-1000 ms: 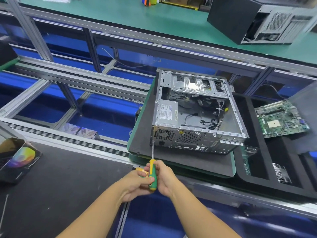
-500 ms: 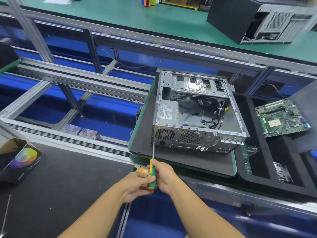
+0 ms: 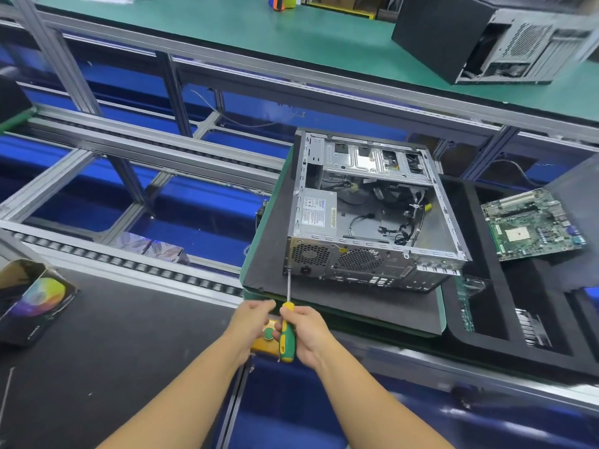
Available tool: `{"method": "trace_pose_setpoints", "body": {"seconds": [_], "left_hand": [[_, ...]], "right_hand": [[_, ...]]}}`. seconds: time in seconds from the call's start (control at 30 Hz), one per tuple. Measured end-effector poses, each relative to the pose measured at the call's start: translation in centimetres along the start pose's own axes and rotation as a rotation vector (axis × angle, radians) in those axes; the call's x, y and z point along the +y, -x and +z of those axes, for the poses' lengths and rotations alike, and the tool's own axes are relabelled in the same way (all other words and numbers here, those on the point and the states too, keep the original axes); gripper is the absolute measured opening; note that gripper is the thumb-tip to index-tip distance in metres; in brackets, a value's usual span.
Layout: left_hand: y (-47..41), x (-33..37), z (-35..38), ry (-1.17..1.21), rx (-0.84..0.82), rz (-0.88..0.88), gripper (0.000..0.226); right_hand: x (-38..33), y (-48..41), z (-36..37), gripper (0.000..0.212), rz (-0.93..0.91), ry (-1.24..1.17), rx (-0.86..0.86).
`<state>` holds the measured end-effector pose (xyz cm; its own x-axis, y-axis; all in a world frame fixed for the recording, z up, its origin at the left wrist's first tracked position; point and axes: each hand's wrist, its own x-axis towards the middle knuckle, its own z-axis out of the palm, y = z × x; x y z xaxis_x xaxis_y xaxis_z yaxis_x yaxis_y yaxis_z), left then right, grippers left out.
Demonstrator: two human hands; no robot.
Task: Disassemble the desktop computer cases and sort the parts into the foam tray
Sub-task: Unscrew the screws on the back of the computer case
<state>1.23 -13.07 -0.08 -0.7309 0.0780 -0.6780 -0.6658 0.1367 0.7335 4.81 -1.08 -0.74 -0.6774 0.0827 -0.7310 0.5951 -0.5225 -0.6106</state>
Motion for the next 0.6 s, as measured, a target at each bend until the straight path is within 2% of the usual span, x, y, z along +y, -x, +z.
{"method": "trace_pose_setpoints", "body": {"seconds": [0.03,0.1,0.23,0.37,0.5,0.6], "left_hand": [[-0.7,0.9,0.2,0.016,0.062,0.042,0.011],[-2.0,2.7,1.1,0.011,0.079,0.095,0.006],[-4.5,4.6,3.8,0.007,0.092,0.080,0.013],[-6.4,4.7,5.5,0.072,0.192,0.041,0.017],[-7.3,3.8,5.9,0.179,0.205,0.022,0.014],[-7.1,3.5,6.0,0.144,0.216,0.065,0.009]], "right_hand": [[0.0,0.0,0.0,0.026,0.001,0.005,0.014],[-0.1,-0.2,-0.2,0.030,0.003,0.039,0.047],[-0.4,-0.6,-0.6,0.032,0.022,0.116,0.063],[-0.6,-0.8,-0.4,0.026,0.052,0.108,0.013],[-1.4,-0.4,-0.5,0.010,0.057,0.111,-0.049],[-1.4,-0.2,-0.4,0.023,0.058,0.141,-0.034]]}}
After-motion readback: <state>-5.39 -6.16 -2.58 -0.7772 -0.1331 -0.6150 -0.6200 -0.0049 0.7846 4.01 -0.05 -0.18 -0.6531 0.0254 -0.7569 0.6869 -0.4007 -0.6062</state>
